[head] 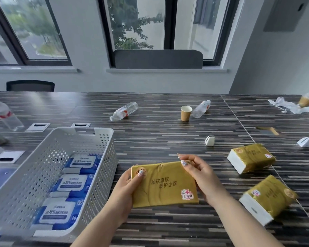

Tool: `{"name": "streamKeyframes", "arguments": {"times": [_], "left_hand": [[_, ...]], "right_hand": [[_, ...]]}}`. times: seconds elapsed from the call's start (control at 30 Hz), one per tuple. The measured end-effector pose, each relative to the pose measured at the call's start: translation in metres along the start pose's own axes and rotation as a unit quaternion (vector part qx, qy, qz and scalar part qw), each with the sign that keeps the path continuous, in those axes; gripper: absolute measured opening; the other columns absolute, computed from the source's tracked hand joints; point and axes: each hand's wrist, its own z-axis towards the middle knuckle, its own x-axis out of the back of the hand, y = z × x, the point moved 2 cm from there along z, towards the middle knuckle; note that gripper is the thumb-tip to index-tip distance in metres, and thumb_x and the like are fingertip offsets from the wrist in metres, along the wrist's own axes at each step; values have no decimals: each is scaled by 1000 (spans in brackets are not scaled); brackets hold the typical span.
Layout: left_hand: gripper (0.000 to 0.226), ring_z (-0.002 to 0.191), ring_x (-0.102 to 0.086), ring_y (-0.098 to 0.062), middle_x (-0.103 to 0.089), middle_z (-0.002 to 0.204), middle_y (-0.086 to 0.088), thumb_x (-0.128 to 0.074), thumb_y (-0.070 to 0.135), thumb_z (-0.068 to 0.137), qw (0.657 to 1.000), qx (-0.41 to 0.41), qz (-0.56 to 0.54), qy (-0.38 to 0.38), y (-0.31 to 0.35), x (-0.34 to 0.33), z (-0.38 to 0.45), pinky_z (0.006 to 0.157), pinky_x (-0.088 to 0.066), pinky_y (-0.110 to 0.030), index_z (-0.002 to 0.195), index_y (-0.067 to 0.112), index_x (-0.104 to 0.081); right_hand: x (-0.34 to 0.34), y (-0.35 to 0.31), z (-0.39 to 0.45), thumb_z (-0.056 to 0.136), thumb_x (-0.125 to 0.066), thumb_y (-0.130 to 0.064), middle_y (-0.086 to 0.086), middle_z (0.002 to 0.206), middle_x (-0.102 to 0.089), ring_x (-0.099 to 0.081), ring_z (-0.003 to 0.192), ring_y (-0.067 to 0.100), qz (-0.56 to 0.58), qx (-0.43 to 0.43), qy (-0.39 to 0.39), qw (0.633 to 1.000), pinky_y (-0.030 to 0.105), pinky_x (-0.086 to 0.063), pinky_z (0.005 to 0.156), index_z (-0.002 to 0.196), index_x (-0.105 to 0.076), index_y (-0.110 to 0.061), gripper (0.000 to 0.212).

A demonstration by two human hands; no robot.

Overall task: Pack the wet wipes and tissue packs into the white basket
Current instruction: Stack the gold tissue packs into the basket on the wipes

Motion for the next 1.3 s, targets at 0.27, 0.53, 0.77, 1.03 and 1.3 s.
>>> {"name": "streamKeyframes", "arguments": {"times": [0.27,0.53,0.77,1.03,1.3], "left_hand": [[56,108,-66,-32,-67,119,-17,-76,33,74,999,44,12,-19,11,2,-4,85,-55,-55,124,16,-55],[41,89,-68,-29,-70,101,-16,-77,25,75,998,40,40,-21,23,-7,-4,73,-57,-43,110,10,-62],[40,93,-63,-32,-68,95,-17,-75,25,69,999,33,0,17,24,-15,0,93,-48,-58,98,4,-59],[53,108,-65,-29,-68,118,-13,-75,35,78,999,28,15,0,26,-18,-1,91,-52,-56,122,12,-55],[46,105,-69,-26,-72,115,-12,-65,31,78,996,42,38,-67,28,-20,-5,82,-56,-36,119,10,-61]], "right_hand": [[4,0,7,92,-58,-21,13,110,-71,-64,104,37,8,-19,-9,1000,57,-51,91,85,-73,-29,19],[4,-13,7,86,-59,-35,6,104,-66,-64,97,29,-63,-25,-78,995,46,-54,83,98,-67,-30,15],[8,-12,14,91,-58,-19,4,102,-74,-68,89,28,16,-59,-32,998,51,-56,83,90,-68,-14,11],[7,-15,17,91,-59,-20,16,102,-72,-69,87,33,15,-53,6,998,47,-57,77,94,-66,-11,13],[7,-18,20,64,-69,-53,7,142,-48,-52,124,25,0,-69,-53,996,46,-45,101,138,-43,-29,82]]}}
